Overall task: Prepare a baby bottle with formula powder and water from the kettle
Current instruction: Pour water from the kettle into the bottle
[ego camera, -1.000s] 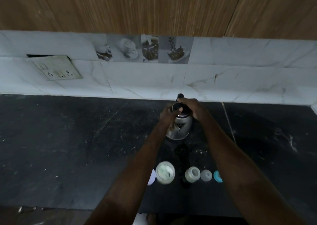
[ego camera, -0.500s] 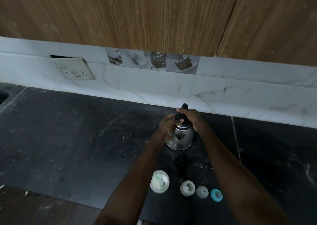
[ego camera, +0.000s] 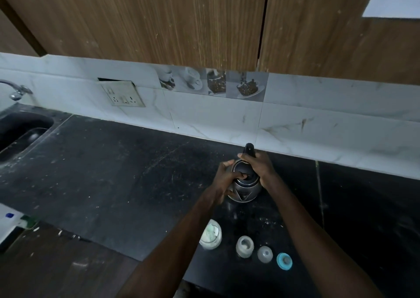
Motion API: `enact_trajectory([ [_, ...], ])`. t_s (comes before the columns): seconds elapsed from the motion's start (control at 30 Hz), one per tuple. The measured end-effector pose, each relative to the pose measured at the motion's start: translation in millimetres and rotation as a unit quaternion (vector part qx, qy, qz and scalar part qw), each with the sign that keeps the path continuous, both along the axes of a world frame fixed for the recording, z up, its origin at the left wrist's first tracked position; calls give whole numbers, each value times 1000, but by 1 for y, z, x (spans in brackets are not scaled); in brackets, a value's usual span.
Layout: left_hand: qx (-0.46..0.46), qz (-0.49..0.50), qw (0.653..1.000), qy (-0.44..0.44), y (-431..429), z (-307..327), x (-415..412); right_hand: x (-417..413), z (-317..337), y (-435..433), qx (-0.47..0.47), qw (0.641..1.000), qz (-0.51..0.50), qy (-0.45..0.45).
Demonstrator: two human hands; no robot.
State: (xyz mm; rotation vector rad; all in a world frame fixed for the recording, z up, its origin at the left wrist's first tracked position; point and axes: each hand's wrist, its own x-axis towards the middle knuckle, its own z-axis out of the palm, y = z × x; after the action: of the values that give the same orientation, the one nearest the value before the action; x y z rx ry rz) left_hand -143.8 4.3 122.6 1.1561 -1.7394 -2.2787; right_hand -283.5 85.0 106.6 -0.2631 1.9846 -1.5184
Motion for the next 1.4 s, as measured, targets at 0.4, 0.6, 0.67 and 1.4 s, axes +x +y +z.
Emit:
enact_trajectory([
  [0.4, -10, -71, 995, 68, 37, 0, 25, 32, 26, 59, -23, 998, -39, 43],
  [0.6, -19, -83, 993, 86, 50, -16, 45, 61, 18, 77, 15, 993, -56, 102],
  [0.67, -15, -83, 991, 104, 52, -24, 51, 70, 16, 81, 19, 990, -52, 132],
  [1.4, -129, -133, 974, 126, 41, -56, 89, 121, -11, 91, 7, 962, -42, 269],
])
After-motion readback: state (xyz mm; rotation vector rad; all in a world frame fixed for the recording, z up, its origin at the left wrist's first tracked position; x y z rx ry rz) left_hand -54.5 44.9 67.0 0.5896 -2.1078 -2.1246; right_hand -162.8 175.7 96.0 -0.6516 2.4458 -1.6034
